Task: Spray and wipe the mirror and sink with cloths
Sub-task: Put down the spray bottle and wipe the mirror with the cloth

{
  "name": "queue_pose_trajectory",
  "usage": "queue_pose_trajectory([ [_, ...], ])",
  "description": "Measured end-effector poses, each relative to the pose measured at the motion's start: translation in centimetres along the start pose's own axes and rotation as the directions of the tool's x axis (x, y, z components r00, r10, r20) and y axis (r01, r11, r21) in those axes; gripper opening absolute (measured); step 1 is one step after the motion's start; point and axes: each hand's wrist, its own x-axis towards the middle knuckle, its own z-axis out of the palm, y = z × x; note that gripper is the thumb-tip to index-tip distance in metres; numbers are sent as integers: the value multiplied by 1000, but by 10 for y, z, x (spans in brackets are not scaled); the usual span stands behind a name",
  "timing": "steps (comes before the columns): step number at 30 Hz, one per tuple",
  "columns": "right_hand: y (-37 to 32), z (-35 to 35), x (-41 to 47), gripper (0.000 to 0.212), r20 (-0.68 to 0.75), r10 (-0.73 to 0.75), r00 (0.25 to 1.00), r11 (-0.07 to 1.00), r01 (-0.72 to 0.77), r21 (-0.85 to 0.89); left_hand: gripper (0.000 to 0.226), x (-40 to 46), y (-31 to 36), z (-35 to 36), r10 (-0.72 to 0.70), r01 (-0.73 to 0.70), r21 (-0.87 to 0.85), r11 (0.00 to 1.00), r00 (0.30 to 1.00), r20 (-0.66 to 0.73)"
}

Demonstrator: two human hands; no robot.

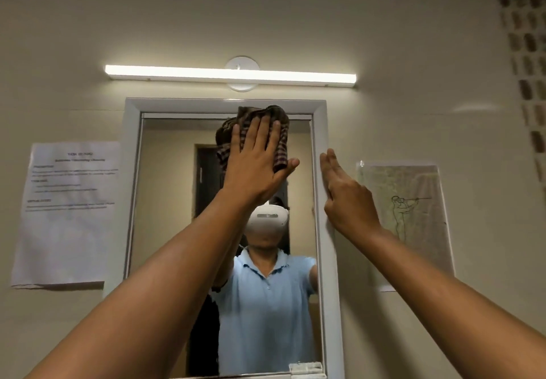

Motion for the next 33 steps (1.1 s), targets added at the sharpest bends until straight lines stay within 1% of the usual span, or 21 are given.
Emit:
queue_pose_trajectory([
  [3,2,0,1,82,-7,-13,1000,1000,13,3,82,8,30,4,83,-83,-14,996,997,0],
  [7,5,-3,-2,81,-7,-56,998,998,56,18,79,14,44,6,97,-97,-32,995,995,2],
  [10,8,-3,-4,78,-5,-59,998,997,59,40,78,8,44,9,119,-119,-30,992,993,6],
  [13,9,-3,-5,74,-16,-52,998,997,53,62,81,-11,47,15,150,-150,-61,987,989,-1],
  [15,10,-4,-7,76,-10,-48,999,997,48,64,84,-29,49,21,183,-183,-62,981,983,6],
  [17,11,-6,-10,77,4,-46,999,997,46,60,81,-49,52,27,199,-198,-42,979,980,20],
  [19,11,-8,-14,74,12,-42,999,997,41,60,79,-70,56,32,211,-210,-29,977,977,24],
  [24,6,-13,-22,67,50,-31,998,997,27,65,79,-126,65,43,264,-261,-53,964,963,61],
  [27,3,-13,-27,70,85,-6,996,999,2,40,79,-152,68,50,278,-274,-54,960,957,88],
  [31,1,-7,-33,78,116,-2,993,1000,-2,29,77,-157,64,50,305,-301,-58,952,948,94],
  [33,0,-5,-34,79,119,-2,993,999,-2,40,76,-146,61,46,282,-278,-56,959,956,84],
])
